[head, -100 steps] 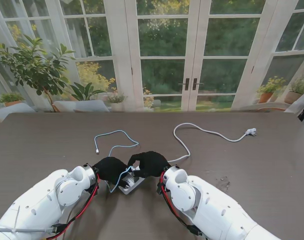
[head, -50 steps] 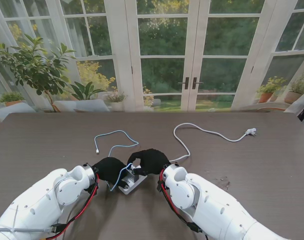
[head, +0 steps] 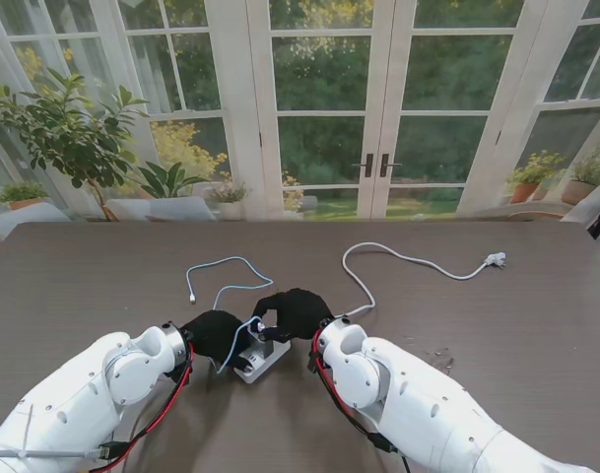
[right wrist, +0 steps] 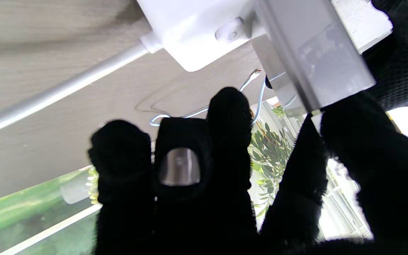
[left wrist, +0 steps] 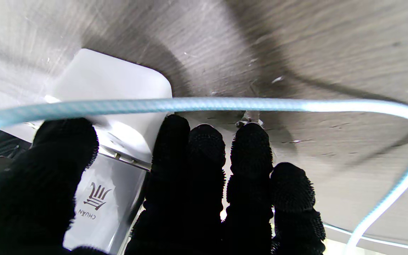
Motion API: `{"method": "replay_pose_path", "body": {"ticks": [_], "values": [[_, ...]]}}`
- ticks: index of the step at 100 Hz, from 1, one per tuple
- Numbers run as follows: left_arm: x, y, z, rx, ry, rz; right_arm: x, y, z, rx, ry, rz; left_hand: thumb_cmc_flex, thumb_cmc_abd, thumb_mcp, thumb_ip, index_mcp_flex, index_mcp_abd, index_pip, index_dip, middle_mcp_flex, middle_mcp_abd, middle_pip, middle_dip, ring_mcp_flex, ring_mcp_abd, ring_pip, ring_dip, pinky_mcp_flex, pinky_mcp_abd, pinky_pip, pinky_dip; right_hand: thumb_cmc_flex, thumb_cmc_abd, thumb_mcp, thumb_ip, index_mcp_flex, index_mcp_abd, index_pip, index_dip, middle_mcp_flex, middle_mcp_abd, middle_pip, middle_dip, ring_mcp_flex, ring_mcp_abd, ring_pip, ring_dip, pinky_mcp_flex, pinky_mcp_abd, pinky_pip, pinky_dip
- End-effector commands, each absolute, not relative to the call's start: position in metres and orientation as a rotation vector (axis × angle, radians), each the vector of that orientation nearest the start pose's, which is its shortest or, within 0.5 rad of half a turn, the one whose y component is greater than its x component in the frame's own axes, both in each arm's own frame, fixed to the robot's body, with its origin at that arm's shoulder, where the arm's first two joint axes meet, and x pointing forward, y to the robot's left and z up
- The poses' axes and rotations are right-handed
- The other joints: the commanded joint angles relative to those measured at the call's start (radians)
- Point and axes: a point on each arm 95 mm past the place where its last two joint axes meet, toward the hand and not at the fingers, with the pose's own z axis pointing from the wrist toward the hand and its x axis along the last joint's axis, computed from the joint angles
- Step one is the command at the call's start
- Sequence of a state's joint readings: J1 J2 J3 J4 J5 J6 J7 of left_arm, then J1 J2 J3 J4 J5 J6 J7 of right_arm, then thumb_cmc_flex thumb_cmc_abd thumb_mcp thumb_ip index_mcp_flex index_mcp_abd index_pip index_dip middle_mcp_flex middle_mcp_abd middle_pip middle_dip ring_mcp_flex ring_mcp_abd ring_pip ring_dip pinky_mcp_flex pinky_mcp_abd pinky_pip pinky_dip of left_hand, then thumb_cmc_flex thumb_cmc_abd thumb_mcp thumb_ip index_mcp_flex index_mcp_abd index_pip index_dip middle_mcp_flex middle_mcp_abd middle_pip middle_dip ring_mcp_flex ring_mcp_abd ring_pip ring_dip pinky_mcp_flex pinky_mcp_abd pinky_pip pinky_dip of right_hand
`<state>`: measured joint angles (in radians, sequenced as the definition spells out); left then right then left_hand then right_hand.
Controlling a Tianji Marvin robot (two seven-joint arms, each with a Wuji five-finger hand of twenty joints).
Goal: Set up the charging station
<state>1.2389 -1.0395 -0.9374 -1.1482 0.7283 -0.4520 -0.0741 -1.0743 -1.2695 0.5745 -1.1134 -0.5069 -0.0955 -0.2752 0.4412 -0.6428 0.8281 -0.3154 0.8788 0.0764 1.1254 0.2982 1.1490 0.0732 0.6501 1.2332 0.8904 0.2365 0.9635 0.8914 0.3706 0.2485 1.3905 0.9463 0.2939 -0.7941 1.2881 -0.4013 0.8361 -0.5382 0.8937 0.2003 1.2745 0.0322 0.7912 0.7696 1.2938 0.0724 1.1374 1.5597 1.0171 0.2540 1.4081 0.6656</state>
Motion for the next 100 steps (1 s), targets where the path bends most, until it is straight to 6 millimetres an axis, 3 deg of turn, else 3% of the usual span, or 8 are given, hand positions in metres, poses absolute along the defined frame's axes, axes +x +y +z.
{"method": "replay_pose_path", "body": {"ticks": [1,29,100], "values": [[0.423,0.009,-0.415,-1.306,2.074,-1.566,0.446,0.150,-0.388,1.365,1.658,1.827,0.257,-0.135,0.099,0.034,0.080,-0.192,0.061,0.007,0.031,-0.056,0.000,0.020,0.030,-0.008,0.015,0.002,-0.001,0.007,0.058,-0.003,0.158,-0.007,0.112,0.043,0.137,0.511,0.240,0.025,0.069,-0.016,0.005,0.019,0.022,-0.043,0.054,-0.796,0.034,-0.017,0.063,-0.004],[0.422,0.010,-0.414,-1.305,2.080,-1.569,0.446,0.148,-0.395,1.366,1.721,1.814,0.257,-0.133,0.096,0.032,0.080,-0.193,0.062,0.009,0.030,-0.056,0.000,0.019,0.029,-0.007,0.014,0.002,-0.003,0.005,0.059,-0.001,0.177,-0.021,0.143,0.036,0.161,0.494,0.260,0.095,0.105,-0.025,0.034,0.093,0.024,-0.093,0.134,-0.761,0.071,-0.071,0.082,0.007],[0.422,0.011,-0.415,-1.314,2.075,-1.578,0.441,0.131,-0.421,1.404,1.809,1.778,0.256,-0.137,0.095,0.028,0.085,-0.194,0.060,0.009,0.029,-0.053,0.000,0.019,0.028,-0.003,0.016,0.004,-0.002,0.007,0.065,0.011,0.164,-0.051,0.175,0.028,0.192,0.498,0.248,0.145,0.146,-0.022,0.025,0.149,0.025,-0.115,0.187,-0.731,0.085,-0.115,0.120,0.033]]}}
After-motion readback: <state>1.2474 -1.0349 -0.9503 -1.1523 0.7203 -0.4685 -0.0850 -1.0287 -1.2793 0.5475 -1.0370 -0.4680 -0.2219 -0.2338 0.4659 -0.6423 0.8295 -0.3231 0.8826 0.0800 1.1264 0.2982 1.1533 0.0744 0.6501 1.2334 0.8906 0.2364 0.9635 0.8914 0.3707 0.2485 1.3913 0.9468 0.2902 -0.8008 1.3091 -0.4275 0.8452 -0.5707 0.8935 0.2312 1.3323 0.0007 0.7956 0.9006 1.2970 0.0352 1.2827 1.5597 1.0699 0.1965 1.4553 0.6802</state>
